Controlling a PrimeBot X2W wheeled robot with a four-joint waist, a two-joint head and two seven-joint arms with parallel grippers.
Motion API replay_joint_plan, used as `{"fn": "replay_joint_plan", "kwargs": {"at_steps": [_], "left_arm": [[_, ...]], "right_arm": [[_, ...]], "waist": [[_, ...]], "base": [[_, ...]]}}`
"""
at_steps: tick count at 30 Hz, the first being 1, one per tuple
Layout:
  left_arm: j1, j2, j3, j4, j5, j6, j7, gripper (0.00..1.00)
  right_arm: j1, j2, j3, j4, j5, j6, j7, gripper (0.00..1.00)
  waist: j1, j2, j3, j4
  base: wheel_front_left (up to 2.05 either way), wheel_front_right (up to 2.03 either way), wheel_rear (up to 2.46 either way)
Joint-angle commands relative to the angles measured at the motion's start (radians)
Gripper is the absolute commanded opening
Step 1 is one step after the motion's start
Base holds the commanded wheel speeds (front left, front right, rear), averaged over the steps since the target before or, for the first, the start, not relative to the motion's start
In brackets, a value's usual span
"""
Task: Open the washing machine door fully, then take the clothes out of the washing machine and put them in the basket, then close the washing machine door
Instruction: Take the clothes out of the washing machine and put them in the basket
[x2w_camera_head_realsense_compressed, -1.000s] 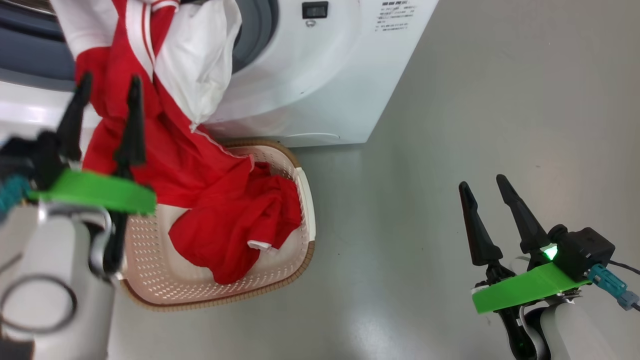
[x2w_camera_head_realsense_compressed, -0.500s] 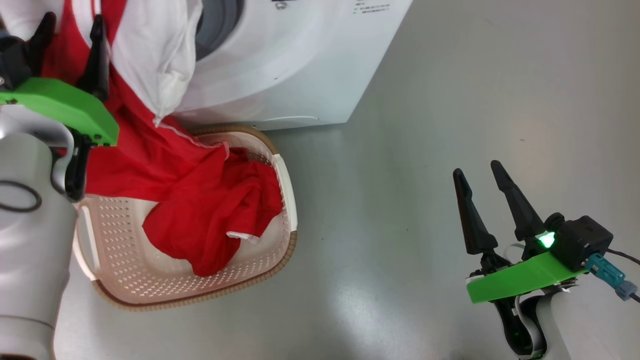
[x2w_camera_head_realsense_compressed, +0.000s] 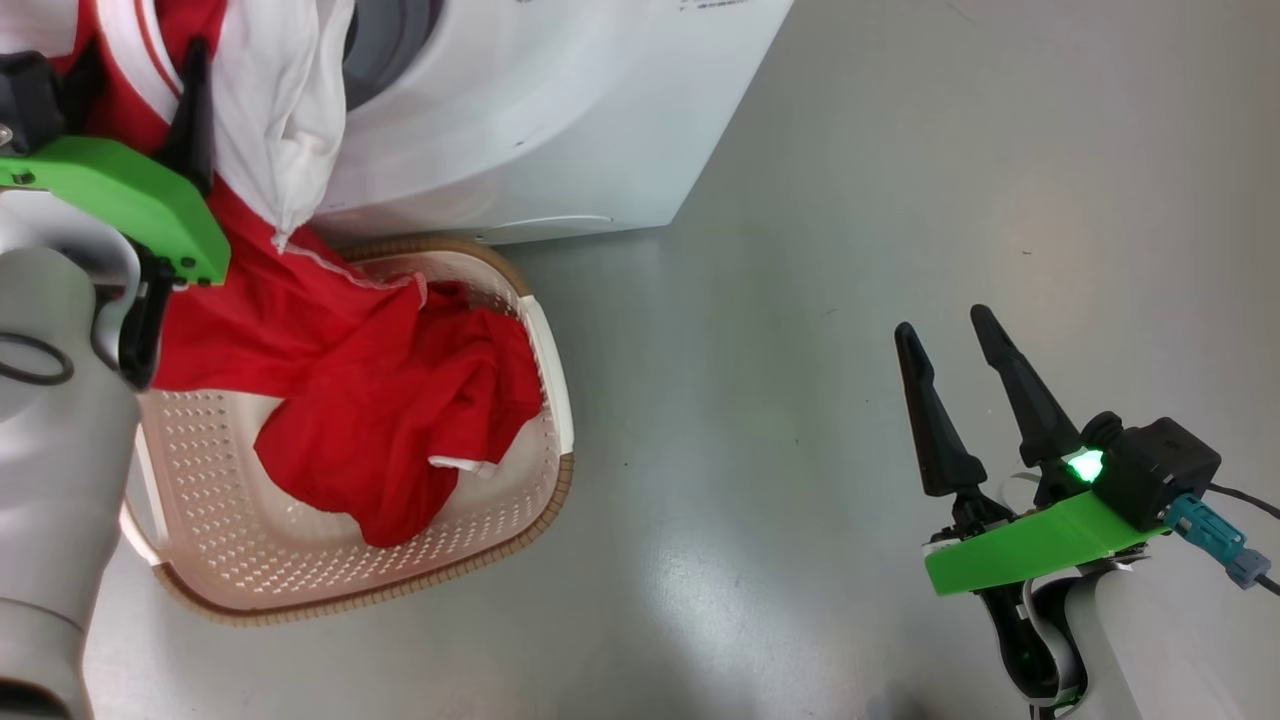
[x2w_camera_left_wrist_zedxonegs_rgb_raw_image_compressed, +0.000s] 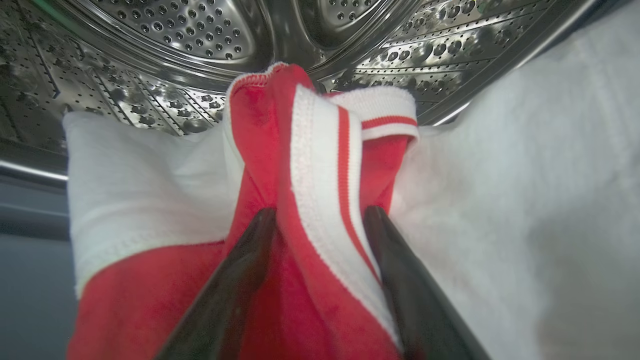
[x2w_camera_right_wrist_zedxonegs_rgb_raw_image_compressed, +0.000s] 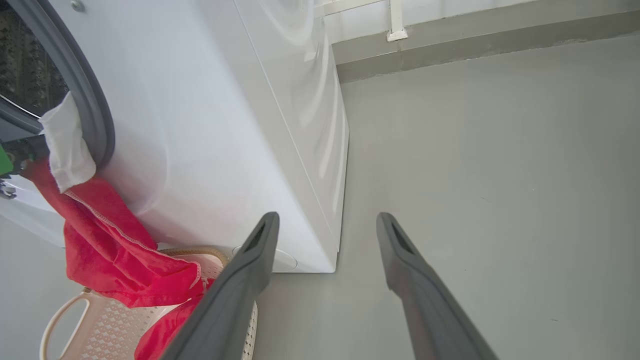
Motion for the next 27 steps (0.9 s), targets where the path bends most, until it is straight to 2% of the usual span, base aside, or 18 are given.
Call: {"fn": "replay_joint_plan", "kwargs": {"at_steps": [1,2,3,13,20,27], "left_arm": [[-0.014,0.057,0.004,-0.007,-0.012,-0.005,-0.005,0.51],[-0.013,0.058,-0.003,-0.007,-0.019,-0.005,-0.005,0.22],[-0.012,0.060,-0.010,-0.008,-0.027,-0.005,-0.005,0.00],[0.032,0.079,0.005,-0.099,-0.066,-0.005,-0.005,0.00],[0.179,0.067,0.125,-0.275,-0.029,-0.005,-0.005,0.00],[0.377,0.014,0.230,-0.463,0.036,-0.005,-0.005,0.00]], "right_arm": [[0.000,0.001,0.026,-0.023,0.012,0.007,-0.006,1.00],[0.001,0.001,0.026,-0.022,0.012,0.007,-0.006,1.00],[0.001,0.001,0.025,-0.022,0.012,0.007,-0.006,1.00],[0.002,0.001,0.012,-0.021,0.009,0.007,-0.006,1.00],[0.008,0.001,0.006,-0.022,0.007,0.007,-0.006,1.00],[0.016,0.001,-0.002,-0.021,0.002,0.007,-0.006,1.00]], "waist": [[0.0000,0.0000,0.000,0.000],[0.0000,0.0000,0.000,0.000],[0.0000,0.0000,-0.001,0.001],[0.0000,0.0000,-0.005,0.019],[0.0000,0.0000,-0.013,0.037],[0.0000,0.0000,-0.022,0.060]], "base": [[0.00,0.00,0.00],[0.00,0.00,0.00],[0.00,0.00,0.00],[0.00,0.00,0.00],[0.00,0.00,0.00],[0.00,0.00,0.00]]}}
